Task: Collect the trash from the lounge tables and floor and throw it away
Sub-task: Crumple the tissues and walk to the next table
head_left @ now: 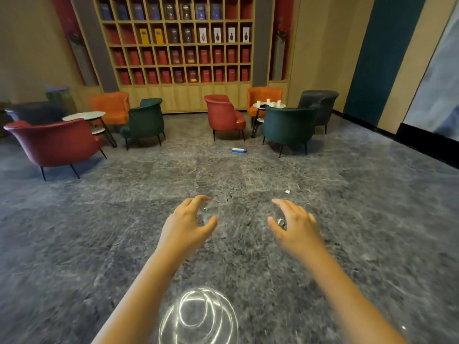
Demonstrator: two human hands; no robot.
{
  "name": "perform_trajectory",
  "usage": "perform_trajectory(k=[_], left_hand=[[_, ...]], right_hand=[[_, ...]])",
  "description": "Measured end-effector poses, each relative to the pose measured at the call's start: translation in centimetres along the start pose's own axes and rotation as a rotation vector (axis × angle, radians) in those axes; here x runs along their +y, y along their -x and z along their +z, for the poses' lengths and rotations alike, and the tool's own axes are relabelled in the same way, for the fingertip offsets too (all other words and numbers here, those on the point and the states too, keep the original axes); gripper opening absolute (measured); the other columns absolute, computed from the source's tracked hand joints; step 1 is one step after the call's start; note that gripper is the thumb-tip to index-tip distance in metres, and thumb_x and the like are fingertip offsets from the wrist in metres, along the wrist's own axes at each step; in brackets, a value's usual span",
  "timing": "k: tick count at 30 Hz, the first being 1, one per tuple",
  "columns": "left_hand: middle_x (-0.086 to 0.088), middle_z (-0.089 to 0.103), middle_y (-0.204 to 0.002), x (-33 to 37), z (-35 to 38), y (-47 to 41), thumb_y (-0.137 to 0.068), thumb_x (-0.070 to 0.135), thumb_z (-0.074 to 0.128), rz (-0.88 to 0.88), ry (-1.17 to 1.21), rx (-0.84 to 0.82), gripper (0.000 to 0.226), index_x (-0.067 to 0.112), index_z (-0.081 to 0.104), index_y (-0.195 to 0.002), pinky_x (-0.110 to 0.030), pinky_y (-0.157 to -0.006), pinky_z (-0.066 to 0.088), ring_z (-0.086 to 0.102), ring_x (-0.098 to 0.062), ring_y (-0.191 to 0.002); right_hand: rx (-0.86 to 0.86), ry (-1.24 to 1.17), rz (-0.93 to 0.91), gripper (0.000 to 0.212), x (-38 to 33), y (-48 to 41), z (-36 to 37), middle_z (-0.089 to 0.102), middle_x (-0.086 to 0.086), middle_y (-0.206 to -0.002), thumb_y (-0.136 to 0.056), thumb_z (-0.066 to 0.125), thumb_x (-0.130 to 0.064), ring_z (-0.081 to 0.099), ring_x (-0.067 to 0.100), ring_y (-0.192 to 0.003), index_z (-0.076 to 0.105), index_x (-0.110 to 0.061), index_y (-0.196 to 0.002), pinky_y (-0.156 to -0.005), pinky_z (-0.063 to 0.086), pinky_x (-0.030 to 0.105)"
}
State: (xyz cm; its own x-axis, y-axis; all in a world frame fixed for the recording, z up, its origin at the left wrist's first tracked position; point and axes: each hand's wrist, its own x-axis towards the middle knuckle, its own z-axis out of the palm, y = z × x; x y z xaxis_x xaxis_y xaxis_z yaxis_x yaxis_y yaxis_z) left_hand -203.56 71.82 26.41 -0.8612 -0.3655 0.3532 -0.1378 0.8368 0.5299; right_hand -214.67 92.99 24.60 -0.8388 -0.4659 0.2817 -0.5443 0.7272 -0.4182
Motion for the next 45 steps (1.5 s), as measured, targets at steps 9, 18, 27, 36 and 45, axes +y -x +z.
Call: perform_trajectory(k=[9, 18, 27, 36, 45], left_hand=[[0.002, 0.050, -0.132, -12.3, 8.1, -29.5, -0.083, 0.044, 0.058, -0.027, -0.016, -0.064, 0.051, 0.027, 0.045, -0.130, -0.030, -0.090, 0.040, 0.051, -0.018, -0.114], [-0.004, 0.054, -0.128, -24.2, 15.8, -53.4, -0.082, 0.038, 0.062, -0.100, -0.032, -0.094, 0.050, 0.022, 0.049, -0.128, -0.038, -0.095, 0.041, 0.051, -0.023, -0.116], [-0.005, 0.058, -0.118, -37.8, 26.5, -74.0, -0.082, 0.031, 0.065, -0.224, -0.007, -0.121, 0.047, 0.021, 0.050, -0.125, -0.036, -0.090, 0.042, 0.055, -0.023, -0.108], [-0.004, 0.056, -0.122, -54.9, 38.9, -86.2, -0.079, 0.041, 0.053, -0.374, 0.029, -0.231, 0.055, 0.019, 0.048, -0.128, -0.037, -0.095, 0.041, 0.053, -0.023, -0.112], [-0.001, 0.056, -0.123, -76.2, 60.7, -91.6, -0.076, 0.039, 0.054, -0.443, 0.088, -0.380, 0.053, 0.022, 0.049, -0.126, -0.035, -0.091, 0.042, 0.052, -0.022, -0.112]], right_hand=[[-0.021, 0.048, 0.090, 0.054, 5.9, -29.7, 10.2, 0.026, -0.001, -0.152, -0.094, 0.038, -0.046, 0.020, 0.015, -0.140, 0.027, -0.027, -0.143, -0.113, 0.011, 0.036], [-0.077, 0.038, 0.051, 0.054, 9.6, -55.6, 20.7, 0.029, -0.001, -0.150, -0.093, 0.041, -0.045, 0.023, 0.016, -0.138, 0.030, -0.026, -0.142, -0.112, 0.011, 0.037], [-0.223, -0.073, -0.058, 0.050, 12.5, -82.0, 37.0, 0.040, 0.000, -0.142, -0.092, 0.047, -0.038, 0.032, 0.019, -0.132, 0.038, -0.021, -0.138, -0.107, 0.019, 0.039], [-0.440, -0.163, -0.077, 0.047, 13.9, -96.7, 58.4, 0.047, -0.001, -0.135, -0.090, 0.054, -0.033, 0.039, 0.020, -0.126, 0.043, -0.019, -0.134, -0.103, 0.027, 0.036], [-0.539, -0.256, 0.003, 0.051, 19.8, -102.8, 86.7, 0.055, 0.003, -0.128, -0.082, 0.066, -0.025, 0.049, 0.023, -0.118, 0.049, -0.015, -0.129, -0.098, 0.037, 0.034]])
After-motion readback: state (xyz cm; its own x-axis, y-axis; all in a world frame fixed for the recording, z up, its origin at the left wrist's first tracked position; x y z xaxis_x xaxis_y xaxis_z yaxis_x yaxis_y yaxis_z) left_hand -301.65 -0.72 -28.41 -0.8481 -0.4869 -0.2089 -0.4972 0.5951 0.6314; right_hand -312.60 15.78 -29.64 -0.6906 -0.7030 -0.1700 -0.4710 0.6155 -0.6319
